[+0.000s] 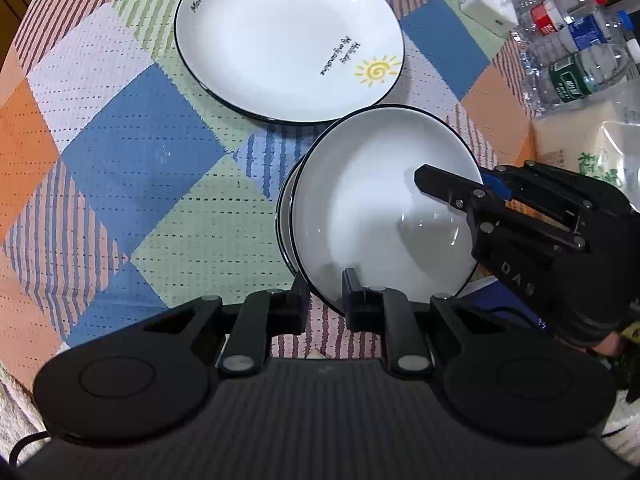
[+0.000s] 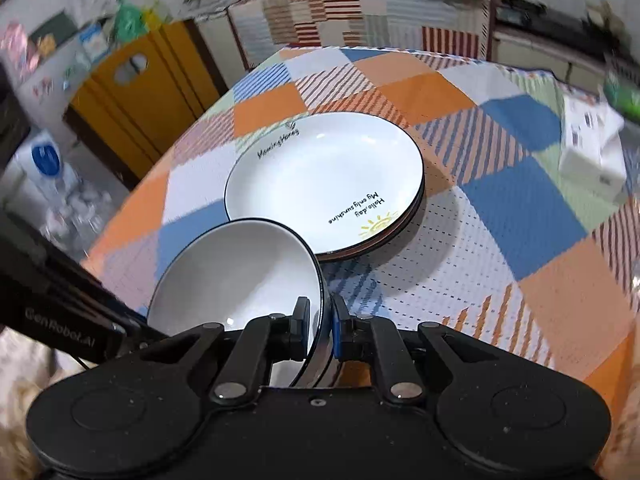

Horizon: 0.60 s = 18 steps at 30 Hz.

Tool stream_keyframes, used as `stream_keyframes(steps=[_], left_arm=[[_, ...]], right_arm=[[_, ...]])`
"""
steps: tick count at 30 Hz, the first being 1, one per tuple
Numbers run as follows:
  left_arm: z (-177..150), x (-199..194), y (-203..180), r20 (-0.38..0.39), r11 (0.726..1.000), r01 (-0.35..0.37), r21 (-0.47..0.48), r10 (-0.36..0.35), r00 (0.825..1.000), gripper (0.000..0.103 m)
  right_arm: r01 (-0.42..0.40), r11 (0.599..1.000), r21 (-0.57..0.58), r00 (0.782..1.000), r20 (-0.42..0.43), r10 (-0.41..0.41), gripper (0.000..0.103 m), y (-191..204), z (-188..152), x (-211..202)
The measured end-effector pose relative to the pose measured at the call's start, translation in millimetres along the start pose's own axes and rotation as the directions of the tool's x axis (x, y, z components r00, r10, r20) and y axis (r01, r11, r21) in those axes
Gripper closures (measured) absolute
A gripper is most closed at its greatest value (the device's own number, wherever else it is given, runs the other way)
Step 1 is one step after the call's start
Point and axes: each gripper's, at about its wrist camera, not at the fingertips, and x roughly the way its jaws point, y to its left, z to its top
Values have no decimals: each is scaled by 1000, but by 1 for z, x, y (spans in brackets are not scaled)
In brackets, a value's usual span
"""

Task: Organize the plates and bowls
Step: 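Lift the third white bowl and carry it over the bowl stack, then lower the third bowl into the bowl stack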

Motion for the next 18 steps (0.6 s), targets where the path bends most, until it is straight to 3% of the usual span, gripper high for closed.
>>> stream_keyframes(steps=[12,18], left_arm=[[0,3,-4,17,998,-62,34,61,998,86],[-3,-3,0,52,998,-31,61,28,998,80]], right_arm=[[133,966,-223,991,18,-133,85,30,-5,8],[75,980,-183,996,53,-66,80,21,-8,-1]])
